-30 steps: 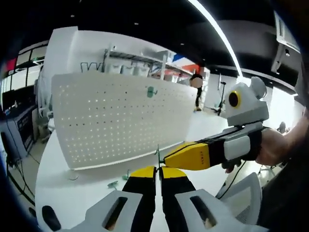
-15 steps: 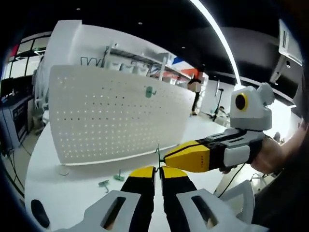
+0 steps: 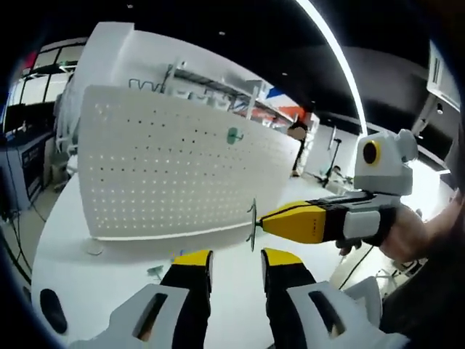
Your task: Insert the hook assembly into the mounting plate slot until the hook locks in place.
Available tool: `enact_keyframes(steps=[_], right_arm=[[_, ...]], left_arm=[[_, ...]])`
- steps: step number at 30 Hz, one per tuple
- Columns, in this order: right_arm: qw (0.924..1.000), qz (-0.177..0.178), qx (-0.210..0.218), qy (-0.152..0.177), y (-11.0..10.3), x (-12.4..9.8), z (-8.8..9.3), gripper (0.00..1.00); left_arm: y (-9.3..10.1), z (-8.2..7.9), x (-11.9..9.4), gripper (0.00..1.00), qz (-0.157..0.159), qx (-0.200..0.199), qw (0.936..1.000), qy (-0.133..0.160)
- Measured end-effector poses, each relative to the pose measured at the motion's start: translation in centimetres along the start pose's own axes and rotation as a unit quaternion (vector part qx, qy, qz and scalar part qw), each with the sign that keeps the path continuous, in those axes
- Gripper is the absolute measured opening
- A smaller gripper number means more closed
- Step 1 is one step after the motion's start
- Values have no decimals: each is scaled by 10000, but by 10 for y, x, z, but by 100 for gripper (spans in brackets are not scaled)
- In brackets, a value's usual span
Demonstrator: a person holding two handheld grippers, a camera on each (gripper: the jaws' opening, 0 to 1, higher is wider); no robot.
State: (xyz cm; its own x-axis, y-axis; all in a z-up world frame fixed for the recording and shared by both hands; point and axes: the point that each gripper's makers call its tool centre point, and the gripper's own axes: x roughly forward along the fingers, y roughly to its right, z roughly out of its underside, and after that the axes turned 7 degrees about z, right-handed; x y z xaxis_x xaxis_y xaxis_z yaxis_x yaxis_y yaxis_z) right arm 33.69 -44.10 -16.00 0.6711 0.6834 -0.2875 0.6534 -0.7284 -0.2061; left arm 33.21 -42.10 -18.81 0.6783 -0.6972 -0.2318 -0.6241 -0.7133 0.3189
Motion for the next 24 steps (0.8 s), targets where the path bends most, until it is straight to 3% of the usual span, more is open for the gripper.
enact_keyframes(steps=[3,14,24], right_arm=[[10000,40,-38,23,3,0,-2,0],[9998,176,-70,86,15,1,-6,0],[9985,501,-127,192,42,1,-13,0]], left_arm=[[1,-5,-2,31,43,33,9999,104],[12,-5,0,49,232,55,9995,212],[21,-9,-1,59,436,-14,9982,405]])
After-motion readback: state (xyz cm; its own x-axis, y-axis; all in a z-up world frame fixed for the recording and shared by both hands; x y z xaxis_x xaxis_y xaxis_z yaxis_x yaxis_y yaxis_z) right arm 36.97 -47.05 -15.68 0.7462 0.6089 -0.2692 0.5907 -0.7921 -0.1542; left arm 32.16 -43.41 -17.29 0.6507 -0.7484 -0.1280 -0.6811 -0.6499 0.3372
